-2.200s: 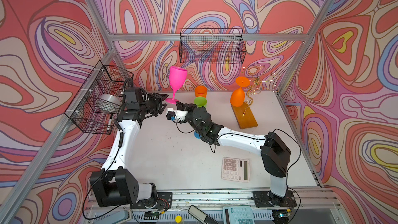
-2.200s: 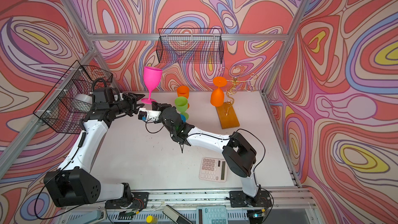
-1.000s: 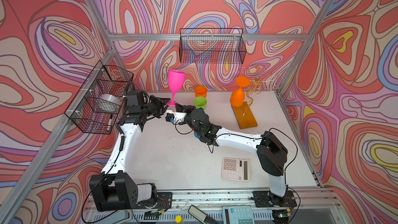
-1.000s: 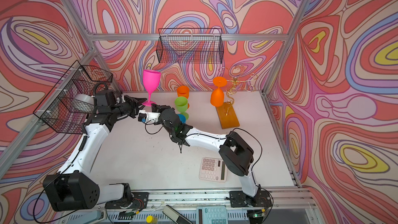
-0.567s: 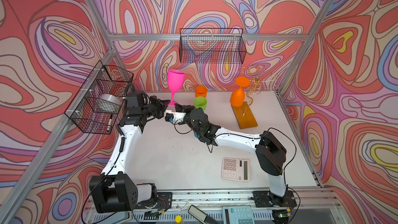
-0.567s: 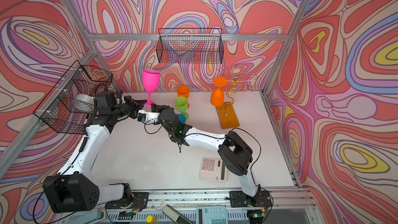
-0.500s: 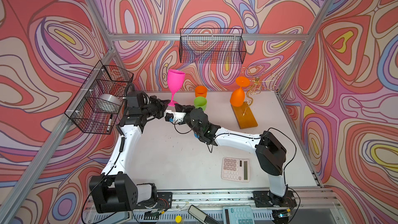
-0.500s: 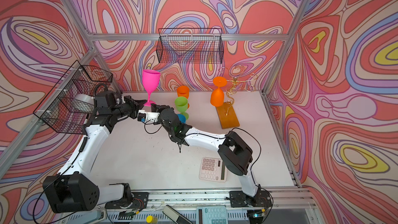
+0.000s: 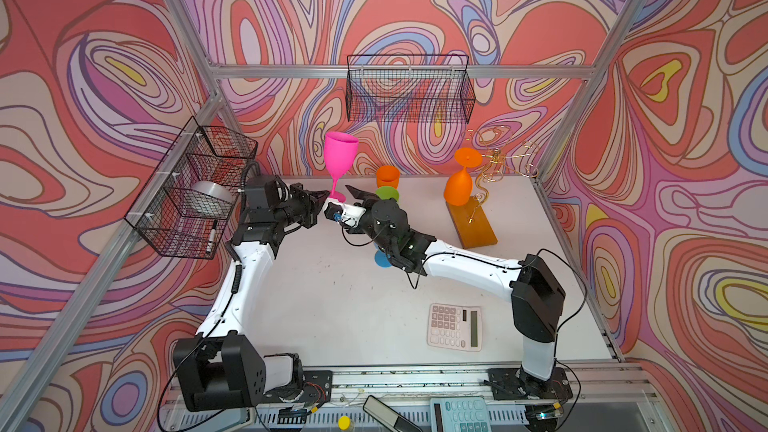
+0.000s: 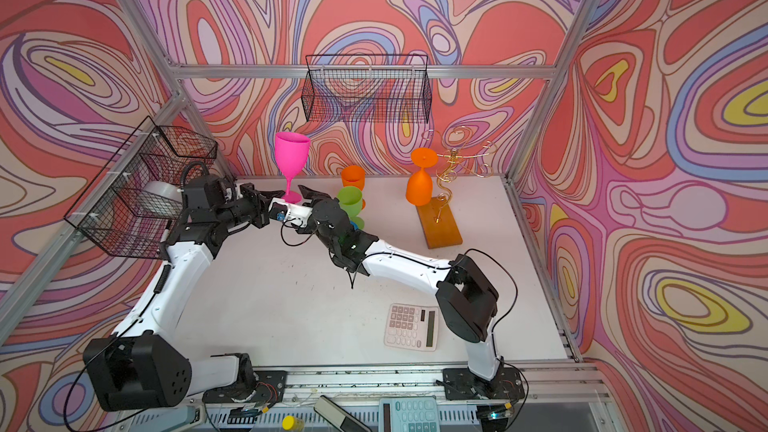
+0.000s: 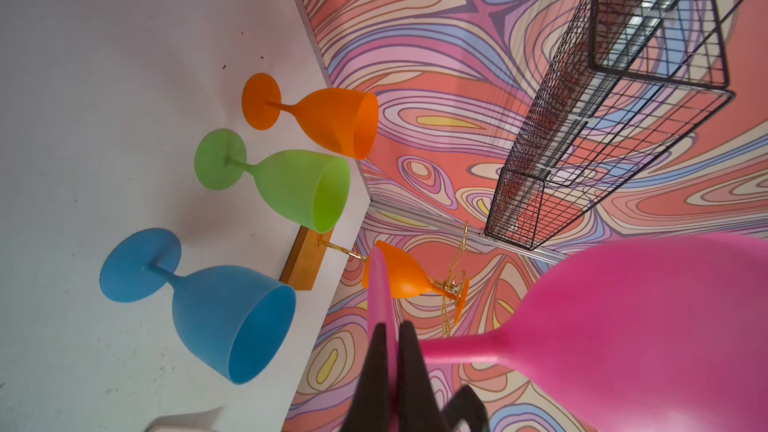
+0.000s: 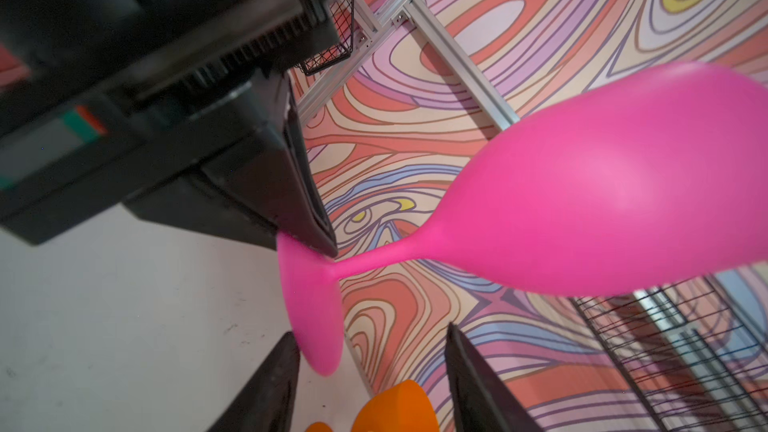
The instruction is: Take the wine glass off the wine glass rack
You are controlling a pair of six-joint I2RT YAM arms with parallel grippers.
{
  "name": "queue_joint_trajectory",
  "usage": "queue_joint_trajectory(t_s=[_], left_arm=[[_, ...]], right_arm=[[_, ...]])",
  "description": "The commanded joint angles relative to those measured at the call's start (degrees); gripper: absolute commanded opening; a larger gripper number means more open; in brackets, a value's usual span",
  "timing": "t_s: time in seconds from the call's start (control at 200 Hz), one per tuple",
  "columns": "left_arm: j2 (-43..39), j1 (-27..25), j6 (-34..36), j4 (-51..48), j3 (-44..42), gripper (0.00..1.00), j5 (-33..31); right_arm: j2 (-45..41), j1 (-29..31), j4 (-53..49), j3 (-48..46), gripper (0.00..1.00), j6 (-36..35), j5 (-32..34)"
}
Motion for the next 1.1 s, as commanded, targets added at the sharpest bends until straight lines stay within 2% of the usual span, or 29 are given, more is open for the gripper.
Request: queue_joint_trajectory(t_s=[0.0,0.07,0.185,0.275,0.401,0.581,0.711,0.811,0.942,1.092], left_arm=[[-0.5,0.3,-1.8,7.4,-2.4,0.00,0.0],[-0.4,0.7,-1.3,9.2,-3.4,0.00,0.1],[-0.3,1.0,1.7,9.1,-3.7,0.00,0.5],[-0.4,1.2,3.4,11.6,-4.8,0.00,1.0],[-0.4,1.2,6.3,13.3,-6.4,0.00,1.8],[-0.5,1.7,8.7,15.3,-9.5,0.00,3.2],[-0.2,1.7,11.1,17.7,-11.1,0.00,4.8],[-0.3,1.7,12.6,18.9,-12.5,0.00,6.1],[-1.5,1.6,16.3,16.5,-13.7,0.00,6.1],[-3.2,1.6,20.4,13.9,-14.7,0.00,5.3]], right_arm=[[-4.4,-0.4,-2.2,0.0,0.73,3.6,-1.5],[-6.1,-0.6,-4.0,0.2,0.77,6.1,-2.8],[-9.2,-1.3,-8.8,1.9,0.78,10.5,-5.1],[-11.3,-3.2,-13.8,4.0,0.78,16.6,-9.0],[-12.6,-7.5,-20.3,7.8,0.72,26.7,-15.3],[-12.4,-11.5,-29.5,14.7,0.70,35.3,-21.0],[-10.8,-12.5,-37.1,21.3,0.70,37.8,-24.3],[-10.3,-12.6,-40.3,22.8,0.70,37.5,-26.0],[-8.9,-12.6,-45.9,26.7,0.69,37.7,-29.9],[-6.9,-12.6,-50.1,30.4,0.63,38.2,-34.3]])
